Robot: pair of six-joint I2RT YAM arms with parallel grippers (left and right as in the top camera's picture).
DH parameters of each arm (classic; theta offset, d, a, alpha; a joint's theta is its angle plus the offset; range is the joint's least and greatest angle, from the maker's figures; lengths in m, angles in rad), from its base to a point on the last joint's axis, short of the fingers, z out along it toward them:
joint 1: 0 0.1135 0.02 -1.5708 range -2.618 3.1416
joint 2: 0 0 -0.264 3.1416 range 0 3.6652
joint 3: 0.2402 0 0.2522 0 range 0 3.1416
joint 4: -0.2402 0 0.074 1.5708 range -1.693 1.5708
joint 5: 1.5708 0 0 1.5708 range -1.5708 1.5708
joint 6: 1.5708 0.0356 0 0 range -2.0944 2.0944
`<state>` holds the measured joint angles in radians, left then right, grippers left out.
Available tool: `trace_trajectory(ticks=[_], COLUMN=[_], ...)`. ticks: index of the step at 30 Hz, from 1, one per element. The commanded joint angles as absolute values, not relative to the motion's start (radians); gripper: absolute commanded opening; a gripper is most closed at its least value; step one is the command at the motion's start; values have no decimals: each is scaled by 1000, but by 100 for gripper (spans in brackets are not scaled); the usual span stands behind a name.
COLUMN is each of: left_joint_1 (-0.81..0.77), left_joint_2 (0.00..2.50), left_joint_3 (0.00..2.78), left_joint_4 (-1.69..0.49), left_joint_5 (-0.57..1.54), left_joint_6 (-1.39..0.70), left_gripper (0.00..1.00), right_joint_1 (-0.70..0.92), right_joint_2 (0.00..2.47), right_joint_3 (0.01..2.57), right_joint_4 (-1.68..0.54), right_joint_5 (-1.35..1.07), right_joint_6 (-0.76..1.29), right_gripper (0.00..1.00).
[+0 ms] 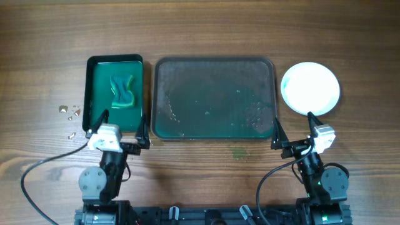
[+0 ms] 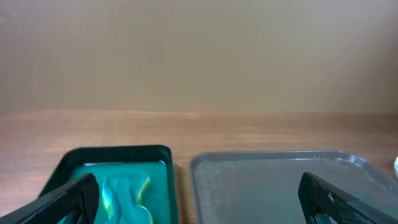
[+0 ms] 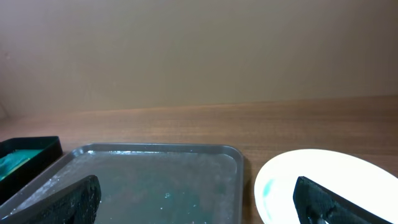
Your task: Clean dirty plates on tray and stack at the side
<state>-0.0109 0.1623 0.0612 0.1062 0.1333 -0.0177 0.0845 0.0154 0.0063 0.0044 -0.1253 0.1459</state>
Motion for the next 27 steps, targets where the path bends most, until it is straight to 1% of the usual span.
trace_trajectory(ticks=[1, 6, 27], left_joint_1=[-4, -3, -4], left_joint_2=[91, 14, 3], left_joint_3=[11, 6, 6], left_joint_4=[92, -68, -65], left_joint_5=[146, 141, 141], left_joint_6=[46, 44, 45], left_gripper=[100, 100, 100], right_joint_1=[89, 89, 89], right_joint_2=[5, 5, 5], right_joint_3=[5, 5, 5], right_joint_4=[7, 7, 7], right_joint_5=[-110, -110, -110], right_joint_6=[160, 160, 160], right_gripper=[100, 100, 100])
